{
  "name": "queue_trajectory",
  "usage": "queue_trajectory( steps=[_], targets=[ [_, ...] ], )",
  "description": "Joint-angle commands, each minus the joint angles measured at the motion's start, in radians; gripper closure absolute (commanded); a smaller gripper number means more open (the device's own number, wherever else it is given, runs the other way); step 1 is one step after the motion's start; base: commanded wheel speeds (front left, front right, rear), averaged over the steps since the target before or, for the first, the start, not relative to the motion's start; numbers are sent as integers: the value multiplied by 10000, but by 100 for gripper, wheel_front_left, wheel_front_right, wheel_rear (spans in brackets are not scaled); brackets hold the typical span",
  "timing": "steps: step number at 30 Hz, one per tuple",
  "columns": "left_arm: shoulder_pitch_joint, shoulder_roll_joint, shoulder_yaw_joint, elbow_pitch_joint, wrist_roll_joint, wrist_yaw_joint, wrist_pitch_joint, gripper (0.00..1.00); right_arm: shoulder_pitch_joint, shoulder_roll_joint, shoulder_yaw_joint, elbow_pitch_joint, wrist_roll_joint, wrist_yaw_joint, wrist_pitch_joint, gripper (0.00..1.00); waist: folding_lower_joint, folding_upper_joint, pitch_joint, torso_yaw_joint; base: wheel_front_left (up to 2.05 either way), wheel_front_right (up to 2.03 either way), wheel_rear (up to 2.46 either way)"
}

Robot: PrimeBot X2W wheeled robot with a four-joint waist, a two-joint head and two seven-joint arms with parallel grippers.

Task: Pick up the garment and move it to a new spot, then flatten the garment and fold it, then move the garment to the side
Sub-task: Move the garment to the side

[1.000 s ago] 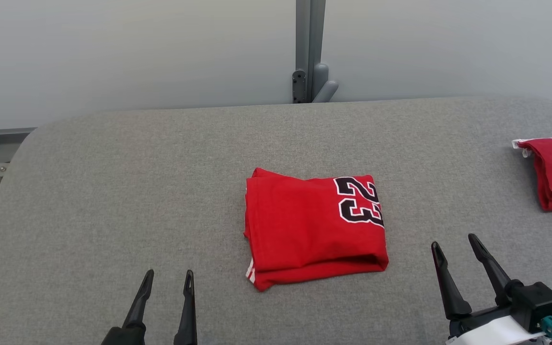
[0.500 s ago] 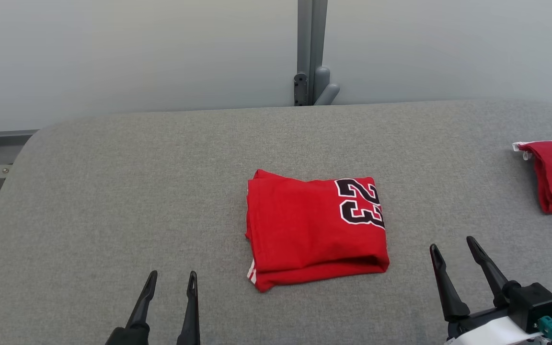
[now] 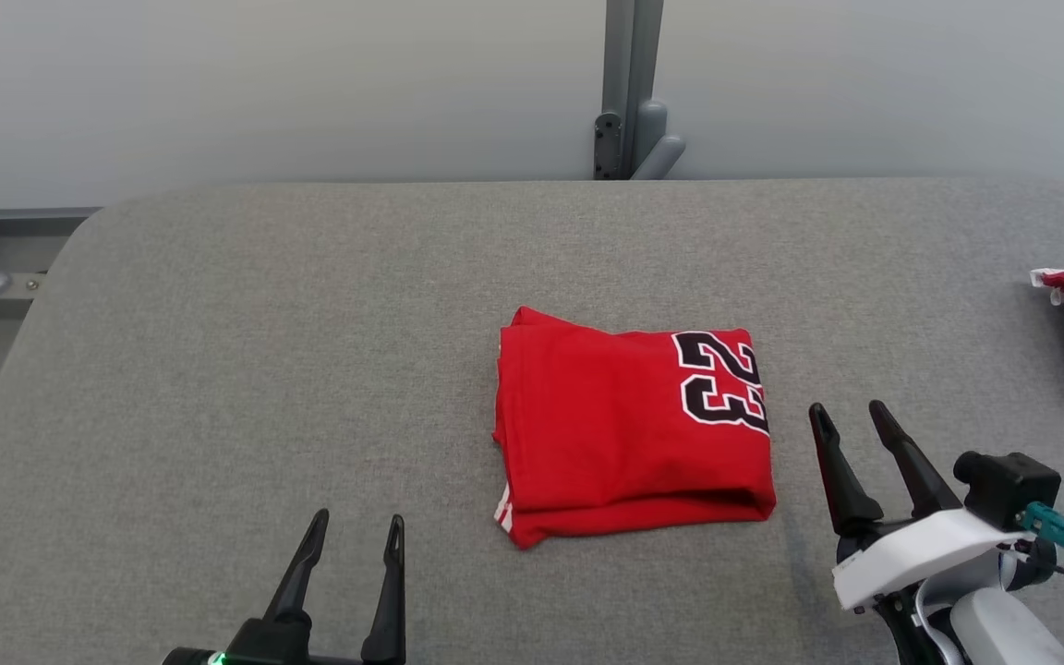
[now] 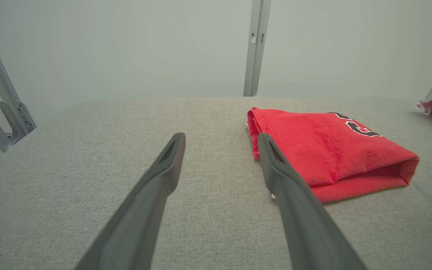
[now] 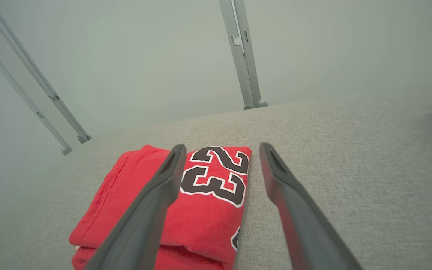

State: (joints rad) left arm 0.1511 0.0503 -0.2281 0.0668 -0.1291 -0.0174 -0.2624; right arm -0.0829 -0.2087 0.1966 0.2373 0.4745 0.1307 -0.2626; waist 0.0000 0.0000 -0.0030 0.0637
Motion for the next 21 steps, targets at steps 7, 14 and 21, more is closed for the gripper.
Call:
queue_trajectory(
  steps=[7,14,21],
  targets=[
    [-423,9,-54,41,58,-94,-25,0,-1347,-804,896,1680,2831,-1,-23,0,0,0,812,687,0,0,0],
    [-831,9,-124,37,-31,-103,-25,0,-2232,-1599,2266,2551,6215,-1,430,0,0,0,1379,1038,0,0,0],
    [-1181,9,-277,39,-113,-85,-25,0,-2651,-2061,2727,2599,8705,-1,1139,0,0,0,1830,1272,0,0,0]
  ],
)
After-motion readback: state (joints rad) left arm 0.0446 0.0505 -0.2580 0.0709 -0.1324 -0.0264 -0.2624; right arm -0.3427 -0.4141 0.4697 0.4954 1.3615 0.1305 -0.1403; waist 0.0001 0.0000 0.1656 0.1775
